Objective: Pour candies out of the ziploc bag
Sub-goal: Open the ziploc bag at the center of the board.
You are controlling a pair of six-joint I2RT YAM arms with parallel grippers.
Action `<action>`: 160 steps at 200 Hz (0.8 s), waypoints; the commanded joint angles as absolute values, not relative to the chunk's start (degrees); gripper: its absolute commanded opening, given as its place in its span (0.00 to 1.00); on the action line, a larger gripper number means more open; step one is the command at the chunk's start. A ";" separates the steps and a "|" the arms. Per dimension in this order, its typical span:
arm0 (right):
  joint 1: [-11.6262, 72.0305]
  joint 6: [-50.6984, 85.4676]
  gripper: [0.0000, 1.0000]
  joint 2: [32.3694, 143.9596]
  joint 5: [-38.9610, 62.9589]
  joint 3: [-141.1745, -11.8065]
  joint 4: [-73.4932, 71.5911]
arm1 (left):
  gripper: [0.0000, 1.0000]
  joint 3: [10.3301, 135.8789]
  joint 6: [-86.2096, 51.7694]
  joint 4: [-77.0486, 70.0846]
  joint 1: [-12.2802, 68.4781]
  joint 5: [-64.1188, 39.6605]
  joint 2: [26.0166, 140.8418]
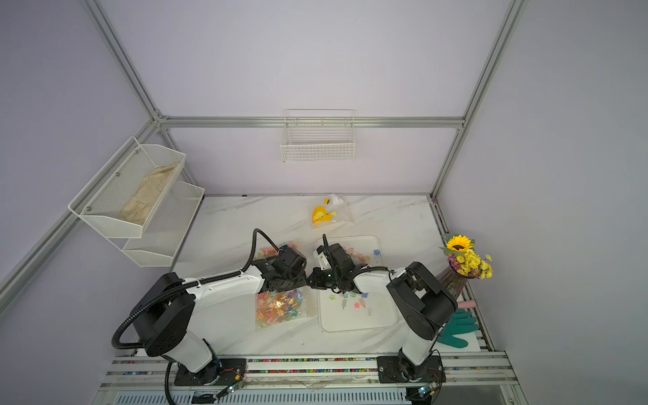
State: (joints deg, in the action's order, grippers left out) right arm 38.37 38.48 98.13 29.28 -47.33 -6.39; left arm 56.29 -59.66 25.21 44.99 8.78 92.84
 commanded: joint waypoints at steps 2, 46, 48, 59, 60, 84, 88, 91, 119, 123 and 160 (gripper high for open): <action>38.71 38.06 0.00 97.47 29.08 -47.37 -7.56 | 0.37 57.02 -60.64 23.86 44.63 9.23 92.90; 38.76 38.06 0.00 97.77 29.35 -47.48 -7.65 | 0.39 57.64 -60.91 23.25 44.53 9.22 93.64; 38.80 38.06 0.00 97.74 29.38 -47.47 -7.65 | 0.40 57.76 -60.91 23.17 44.51 9.23 93.68; 38.81 38.06 0.00 97.87 29.51 -47.49 -7.65 | 0.42 58.07 -60.91 22.73 44.47 9.24 93.76; 38.83 38.06 0.00 97.84 29.48 -47.56 -7.65 | 0.42 58.08 -60.91 22.70 44.47 9.23 93.81; 38.85 38.05 0.00 97.91 29.58 -47.55 -7.69 | 0.42 59.09 -60.78 22.40 44.49 9.26 94.64; 38.83 38.06 0.00 97.85 29.48 -47.55 -7.65 | 0.42 59.17 -60.74 22.41 44.47 9.29 94.82; 38.84 38.06 0.00 97.83 29.46 -47.55 -7.69 | 0.41 59.30 -60.73 22.37 44.52 9.24 94.97; 38.85 37.97 0.00 97.58 29.27 -47.46 -7.38 | 0.36 59.45 -60.56 22.06 44.38 8.67 95.78; 38.83 37.96 0.00 97.56 29.20 -47.54 -7.38 | 0.35 59.50 -60.56 21.99 44.33 8.67 95.81; 38.85 37.97 0.00 97.82 29.35 -47.55 -7.39 | 0.22 59.63 -60.56 21.47 44.44 8.38 95.88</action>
